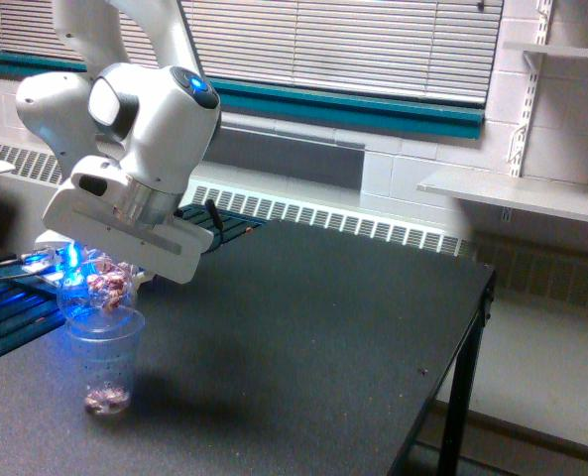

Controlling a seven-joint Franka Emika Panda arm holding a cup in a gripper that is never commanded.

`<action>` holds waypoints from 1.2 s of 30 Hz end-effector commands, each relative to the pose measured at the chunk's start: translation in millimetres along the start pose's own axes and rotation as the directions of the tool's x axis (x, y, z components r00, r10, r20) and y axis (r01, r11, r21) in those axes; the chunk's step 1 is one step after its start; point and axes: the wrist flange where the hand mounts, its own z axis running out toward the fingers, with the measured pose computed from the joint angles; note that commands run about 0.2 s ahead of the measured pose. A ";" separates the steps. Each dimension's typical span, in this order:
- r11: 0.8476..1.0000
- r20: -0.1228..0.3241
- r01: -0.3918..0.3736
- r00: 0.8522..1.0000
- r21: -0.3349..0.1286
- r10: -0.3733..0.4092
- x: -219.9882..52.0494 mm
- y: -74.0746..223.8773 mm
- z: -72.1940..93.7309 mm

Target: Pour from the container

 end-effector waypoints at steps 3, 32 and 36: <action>0.999 0.025 0.037 0.999 0.026 -0.038 13.5 2.6 -10.0; 0.991 0.144 0.131 0.981 0.006 -0.131 38.9 0.4 -5.2; 0.990 0.145 0.139 0.980 0.009 -0.139 37.0 -1.1 -5.6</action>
